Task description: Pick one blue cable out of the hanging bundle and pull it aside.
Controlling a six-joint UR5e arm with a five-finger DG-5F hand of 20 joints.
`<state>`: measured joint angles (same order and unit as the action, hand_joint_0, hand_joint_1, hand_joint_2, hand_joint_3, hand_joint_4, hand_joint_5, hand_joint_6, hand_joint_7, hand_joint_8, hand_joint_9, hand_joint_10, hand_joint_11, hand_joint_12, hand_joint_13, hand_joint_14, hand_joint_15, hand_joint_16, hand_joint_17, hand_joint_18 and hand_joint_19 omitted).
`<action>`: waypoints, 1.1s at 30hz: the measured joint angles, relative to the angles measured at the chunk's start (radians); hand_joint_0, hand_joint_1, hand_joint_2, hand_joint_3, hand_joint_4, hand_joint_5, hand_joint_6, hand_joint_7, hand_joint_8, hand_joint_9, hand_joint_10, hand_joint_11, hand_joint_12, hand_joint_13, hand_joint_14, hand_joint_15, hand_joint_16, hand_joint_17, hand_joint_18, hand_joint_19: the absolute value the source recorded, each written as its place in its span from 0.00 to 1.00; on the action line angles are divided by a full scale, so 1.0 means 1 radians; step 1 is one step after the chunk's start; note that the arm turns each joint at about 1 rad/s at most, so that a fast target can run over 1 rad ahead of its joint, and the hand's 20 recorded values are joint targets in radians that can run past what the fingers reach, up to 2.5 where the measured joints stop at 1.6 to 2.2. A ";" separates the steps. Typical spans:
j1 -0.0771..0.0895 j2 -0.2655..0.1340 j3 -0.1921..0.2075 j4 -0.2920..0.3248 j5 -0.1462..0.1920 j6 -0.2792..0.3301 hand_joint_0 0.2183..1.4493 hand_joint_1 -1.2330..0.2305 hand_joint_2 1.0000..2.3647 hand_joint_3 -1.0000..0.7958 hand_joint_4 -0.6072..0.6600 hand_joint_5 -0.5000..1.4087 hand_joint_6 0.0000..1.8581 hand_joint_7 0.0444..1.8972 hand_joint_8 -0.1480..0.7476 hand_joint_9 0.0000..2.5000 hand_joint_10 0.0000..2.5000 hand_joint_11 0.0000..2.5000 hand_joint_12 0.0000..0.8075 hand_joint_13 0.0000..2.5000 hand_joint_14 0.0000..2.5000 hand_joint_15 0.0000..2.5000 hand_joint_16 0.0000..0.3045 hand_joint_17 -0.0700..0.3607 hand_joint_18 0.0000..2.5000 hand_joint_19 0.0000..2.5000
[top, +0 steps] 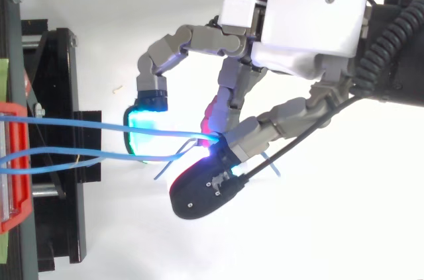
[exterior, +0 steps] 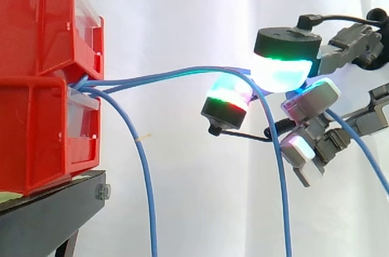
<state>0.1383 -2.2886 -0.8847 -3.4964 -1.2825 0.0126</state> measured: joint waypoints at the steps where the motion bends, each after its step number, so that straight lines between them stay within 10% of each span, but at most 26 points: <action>1: 0.000 0.000 0.000 0.000 0.000 0.000 0.37 0.17 0.00 0.28 0.36 0.24 0.48 0.56 0.43 0.61 0.01 0.36 0.31 0.45 0.01 0.24 0.13 0.37 0.36 0.19; 9: 0.000 0.000 0.000 0.000 -0.011 0.002 0.24 0.48 0.00 0.28 0.43 0.25 0.47 0.56 0.44 0.64 0.01 0.35 0.36 0.47 0.01 0.25 0.16 0.41 0.38 0.21; 33: 0.000 0.001 0.000 0.002 -0.019 0.003 0.11 0.45 0.00 0.28 0.45 0.25 0.45 0.55 0.49 0.62 0.01 0.31 0.44 0.48 0.01 0.23 0.22 0.50 0.41 0.18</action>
<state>0.1381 -2.2878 -0.8851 -3.4943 -1.3011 0.0153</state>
